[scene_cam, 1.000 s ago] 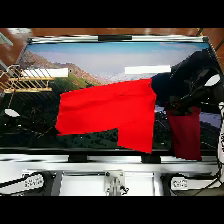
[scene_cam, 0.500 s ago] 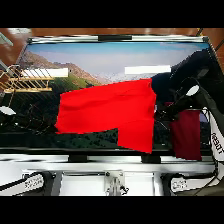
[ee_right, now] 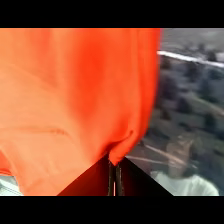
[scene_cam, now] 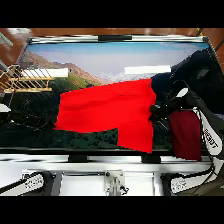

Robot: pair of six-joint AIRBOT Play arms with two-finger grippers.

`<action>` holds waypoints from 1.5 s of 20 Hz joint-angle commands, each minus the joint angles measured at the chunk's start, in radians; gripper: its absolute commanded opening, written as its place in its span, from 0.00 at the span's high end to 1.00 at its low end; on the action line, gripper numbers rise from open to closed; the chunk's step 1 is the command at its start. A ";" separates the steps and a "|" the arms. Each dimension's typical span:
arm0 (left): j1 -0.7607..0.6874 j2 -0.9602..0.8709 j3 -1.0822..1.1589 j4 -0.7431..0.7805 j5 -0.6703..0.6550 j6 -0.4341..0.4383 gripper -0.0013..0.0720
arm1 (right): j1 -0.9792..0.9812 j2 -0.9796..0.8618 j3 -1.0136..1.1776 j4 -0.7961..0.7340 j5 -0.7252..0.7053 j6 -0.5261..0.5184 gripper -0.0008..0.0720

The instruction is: Fold the shirts.

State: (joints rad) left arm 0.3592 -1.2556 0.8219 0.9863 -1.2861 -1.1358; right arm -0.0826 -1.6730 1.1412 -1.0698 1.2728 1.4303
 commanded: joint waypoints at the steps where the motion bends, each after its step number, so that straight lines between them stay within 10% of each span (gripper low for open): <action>1: 0.000 0.003 0.055 0.000 -0.018 0.002 0.94 | 0.023 -0.002 0.028 -0.004 -0.014 -0.062 0.91; 7: -0.016 0.121 0.431 -0.117 -0.006 -0.001 0.94 | 0.023 0.272 0.356 -0.004 -0.056 -0.202 0.91; 15: -0.015 0.423 1.201 -0.239 0.452 -0.001 0.94 | 0.023 0.743 0.750 -0.067 -0.470 -0.193 0.91; 22: -0.015 0.639 1.238 0.153 0.132 -0.168 0.94 | 0.023 1.012 0.754 -0.110 -0.375 -0.118 0.91; 30: -0.015 0.670 1.215 0.167 -0.178 -0.168 0.94 | 0.023 1.067 0.754 -0.206 -0.061 0.035 0.91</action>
State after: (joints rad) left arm 0.3435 -0.5949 2.0510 1.1305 -1.3315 -1.2953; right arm -0.0597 -0.6098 1.8946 -1.2053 1.0290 1.3811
